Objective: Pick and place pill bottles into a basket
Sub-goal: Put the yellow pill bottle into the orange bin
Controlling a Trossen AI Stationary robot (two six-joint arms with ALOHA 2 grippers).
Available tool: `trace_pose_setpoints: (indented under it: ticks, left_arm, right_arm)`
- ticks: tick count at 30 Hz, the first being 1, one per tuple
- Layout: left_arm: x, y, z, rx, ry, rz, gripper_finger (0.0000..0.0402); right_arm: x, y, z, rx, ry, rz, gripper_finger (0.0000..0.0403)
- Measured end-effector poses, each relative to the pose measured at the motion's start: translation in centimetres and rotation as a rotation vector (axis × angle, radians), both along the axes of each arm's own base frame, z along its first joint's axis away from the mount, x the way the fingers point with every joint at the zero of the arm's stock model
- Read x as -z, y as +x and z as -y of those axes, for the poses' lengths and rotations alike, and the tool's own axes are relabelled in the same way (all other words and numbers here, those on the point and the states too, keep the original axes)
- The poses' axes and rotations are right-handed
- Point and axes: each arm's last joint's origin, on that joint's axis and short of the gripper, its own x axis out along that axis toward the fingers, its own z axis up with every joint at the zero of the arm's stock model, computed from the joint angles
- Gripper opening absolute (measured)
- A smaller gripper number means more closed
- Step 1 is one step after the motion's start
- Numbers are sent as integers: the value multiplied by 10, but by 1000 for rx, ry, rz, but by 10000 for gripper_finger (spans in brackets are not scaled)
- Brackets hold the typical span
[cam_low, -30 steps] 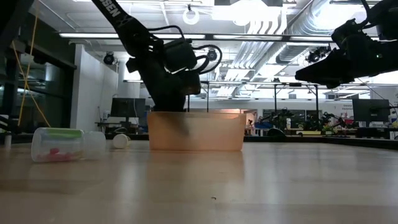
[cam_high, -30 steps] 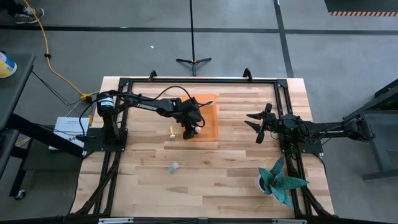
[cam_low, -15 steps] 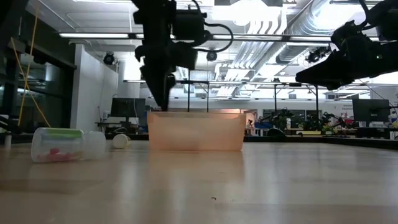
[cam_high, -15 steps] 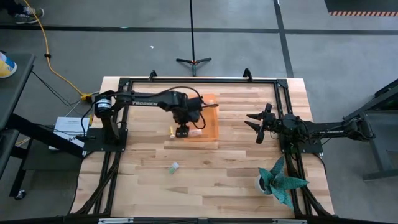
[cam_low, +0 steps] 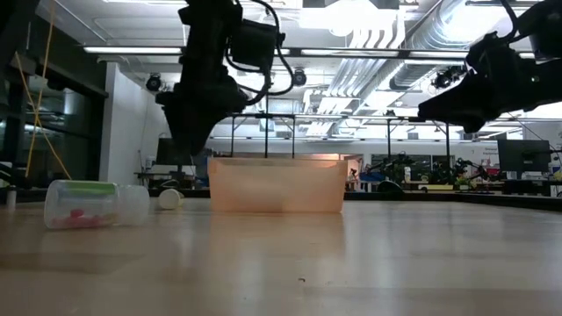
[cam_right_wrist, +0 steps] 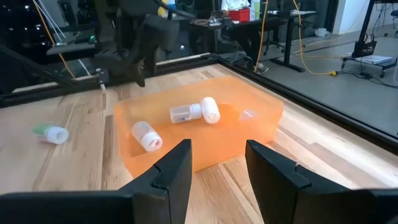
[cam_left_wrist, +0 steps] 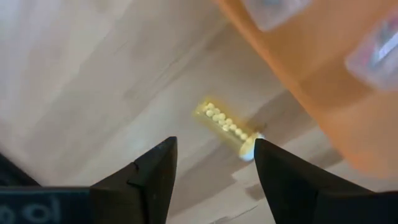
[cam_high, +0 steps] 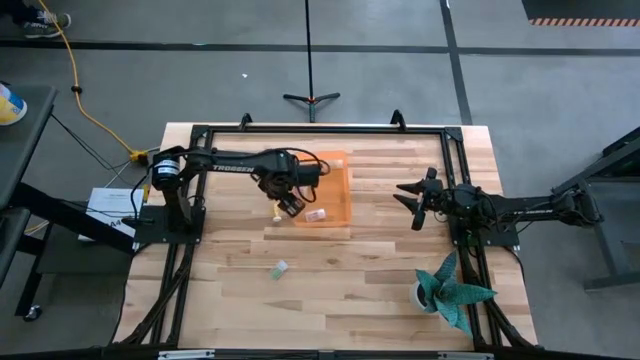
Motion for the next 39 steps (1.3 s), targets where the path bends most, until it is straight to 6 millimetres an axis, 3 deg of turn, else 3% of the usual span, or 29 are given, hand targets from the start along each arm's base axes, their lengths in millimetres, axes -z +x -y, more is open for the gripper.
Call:
trace_pose_setpoints:
  ticks: [10, 21, 31, 39]
  left_arm:
    - [5, 0, -2, -393, 114, 45, 241]
    - [57, -17, 6, -639, 30, 27, 240]
    - [67, -11, 6, -642, 3, 132, 239]
    - [51, -5, 4, -359, 9, 120, 239]
  right_arm:
    - [6, -1, 0, -5, -2, -70, 142]
    - [12, -2, 0, -10, 7, -124, 142]
    - [12, -2, -1, -17, 4, -127, 142]
    - [12, -2, -1, -17, 3, -127, 142]
